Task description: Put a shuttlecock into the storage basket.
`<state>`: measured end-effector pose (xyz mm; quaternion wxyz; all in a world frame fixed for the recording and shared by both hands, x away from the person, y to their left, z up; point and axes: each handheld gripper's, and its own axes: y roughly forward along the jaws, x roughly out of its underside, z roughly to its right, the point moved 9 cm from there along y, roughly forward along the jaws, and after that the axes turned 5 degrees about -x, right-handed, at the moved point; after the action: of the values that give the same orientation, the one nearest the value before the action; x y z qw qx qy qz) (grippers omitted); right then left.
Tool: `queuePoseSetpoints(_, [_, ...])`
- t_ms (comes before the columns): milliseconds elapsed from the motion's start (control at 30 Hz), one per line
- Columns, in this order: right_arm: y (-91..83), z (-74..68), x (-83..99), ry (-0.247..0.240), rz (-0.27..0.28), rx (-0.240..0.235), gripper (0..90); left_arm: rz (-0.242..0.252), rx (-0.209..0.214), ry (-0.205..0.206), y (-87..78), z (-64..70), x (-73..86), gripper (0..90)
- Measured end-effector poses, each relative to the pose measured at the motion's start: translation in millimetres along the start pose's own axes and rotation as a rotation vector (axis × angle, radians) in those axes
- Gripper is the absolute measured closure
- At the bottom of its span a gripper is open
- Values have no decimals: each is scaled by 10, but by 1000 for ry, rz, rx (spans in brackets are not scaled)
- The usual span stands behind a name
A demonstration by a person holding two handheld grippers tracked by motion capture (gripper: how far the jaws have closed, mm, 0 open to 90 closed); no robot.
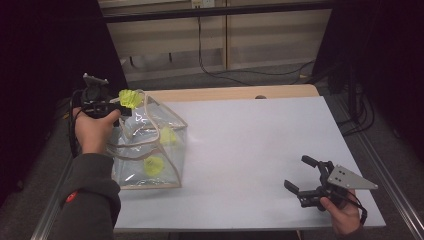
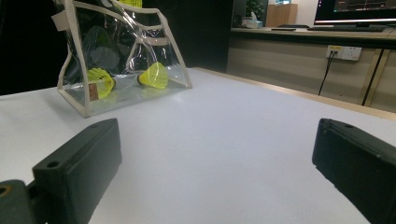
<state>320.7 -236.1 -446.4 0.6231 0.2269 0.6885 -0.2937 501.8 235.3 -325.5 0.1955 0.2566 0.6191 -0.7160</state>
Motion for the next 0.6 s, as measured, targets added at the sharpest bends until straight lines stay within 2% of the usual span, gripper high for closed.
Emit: queuePoseSetpoints(600, [-15,11,-10,8,6,3,11,-17,-12,6,93,30,26,645])
